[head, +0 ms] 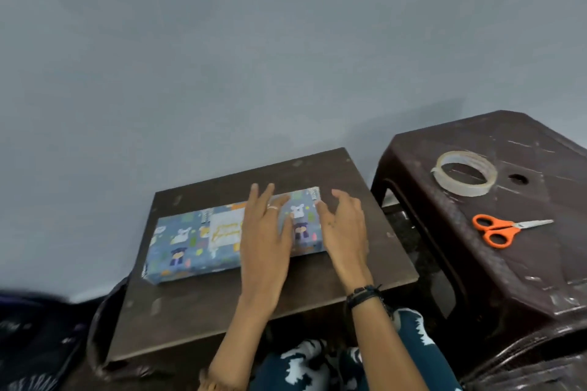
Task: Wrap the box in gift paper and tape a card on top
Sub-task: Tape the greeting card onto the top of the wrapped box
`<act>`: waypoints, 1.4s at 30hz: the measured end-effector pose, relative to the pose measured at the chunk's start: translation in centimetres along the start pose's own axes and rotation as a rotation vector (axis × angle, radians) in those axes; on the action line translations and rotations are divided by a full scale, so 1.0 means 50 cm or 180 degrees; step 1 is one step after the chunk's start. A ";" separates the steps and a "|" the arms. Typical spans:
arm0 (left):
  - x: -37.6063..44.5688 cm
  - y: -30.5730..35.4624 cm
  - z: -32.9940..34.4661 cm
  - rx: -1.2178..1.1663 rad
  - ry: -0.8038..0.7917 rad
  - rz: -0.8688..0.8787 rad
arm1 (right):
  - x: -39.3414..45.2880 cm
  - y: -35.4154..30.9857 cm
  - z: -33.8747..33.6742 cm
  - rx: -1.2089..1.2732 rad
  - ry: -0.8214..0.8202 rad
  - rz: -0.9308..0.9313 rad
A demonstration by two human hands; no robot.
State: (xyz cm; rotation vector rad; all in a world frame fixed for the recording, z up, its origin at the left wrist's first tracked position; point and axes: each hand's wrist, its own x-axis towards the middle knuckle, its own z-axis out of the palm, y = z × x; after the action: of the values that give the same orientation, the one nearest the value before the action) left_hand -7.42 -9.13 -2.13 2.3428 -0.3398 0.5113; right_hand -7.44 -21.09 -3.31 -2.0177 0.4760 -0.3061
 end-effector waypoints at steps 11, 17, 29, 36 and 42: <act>-0.060 -0.136 -0.047 0.1403 -0.0264 -0.0473 | -0.082 -0.048 0.121 -0.1800 -0.0439 -0.2260; -0.057 -0.157 -0.044 0.1422 -0.0306 -0.0422 | -0.100 -0.038 0.165 -0.1975 -0.0568 -0.2190; -0.056 -0.146 -0.061 0.1237 -0.0626 -0.0830 | -0.098 -0.032 0.165 -0.1778 -0.0679 -0.2128; -0.057 -0.147 -0.126 0.0229 -0.0163 -0.0762 | -0.094 -0.029 0.117 -0.1055 -0.0652 -0.2080; -0.088 -0.211 -0.195 -0.0392 0.0914 -0.2372 | -0.073 -0.009 0.007 -0.0672 0.0347 -0.0330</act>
State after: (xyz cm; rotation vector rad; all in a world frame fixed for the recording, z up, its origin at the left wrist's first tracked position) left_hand -9.95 5.60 -3.70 2.0394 0.6004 0.4234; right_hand -10.45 -18.94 -3.12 -2.2438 0.4890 -0.4471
